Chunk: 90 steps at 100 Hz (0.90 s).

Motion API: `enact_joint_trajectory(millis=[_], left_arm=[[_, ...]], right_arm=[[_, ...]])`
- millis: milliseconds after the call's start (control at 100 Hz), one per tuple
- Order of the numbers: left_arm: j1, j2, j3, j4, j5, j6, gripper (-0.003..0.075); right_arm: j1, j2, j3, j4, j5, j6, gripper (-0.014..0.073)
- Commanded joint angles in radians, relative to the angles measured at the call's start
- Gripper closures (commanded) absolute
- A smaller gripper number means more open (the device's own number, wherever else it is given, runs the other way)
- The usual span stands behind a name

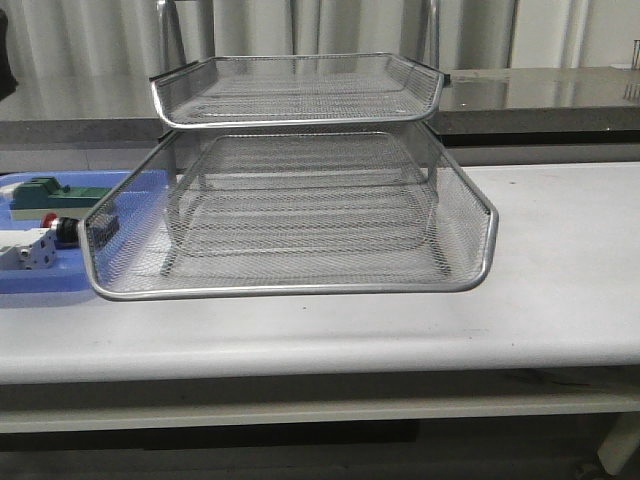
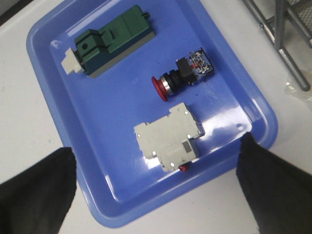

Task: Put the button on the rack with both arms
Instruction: 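Lower the left gripper into the blue tray and grasp the red-capped button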

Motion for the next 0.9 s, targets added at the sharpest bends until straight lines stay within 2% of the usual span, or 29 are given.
enact_joint_trajectory(millis=[0,450,890], left_arm=[[0.001,0.042,-0.104,-0.009,-0.012,0.093,0.0087],[-0.022,0.381,-0.367,-0.061,0.050,0.341,0.0087],[-0.048,0.554,-0.535,-0.063,0.084,0.392,0.0087]], right_arm=[[-0.004,0.009,-0.027,-0.004,-0.062,-0.002,0.0662],[-0.004,0.009,-0.027,-0.004,-0.062,-0.002,0.0662],[-0.004,0.009,-0.027,-0.004,-0.062,-0.002,0.0662]])
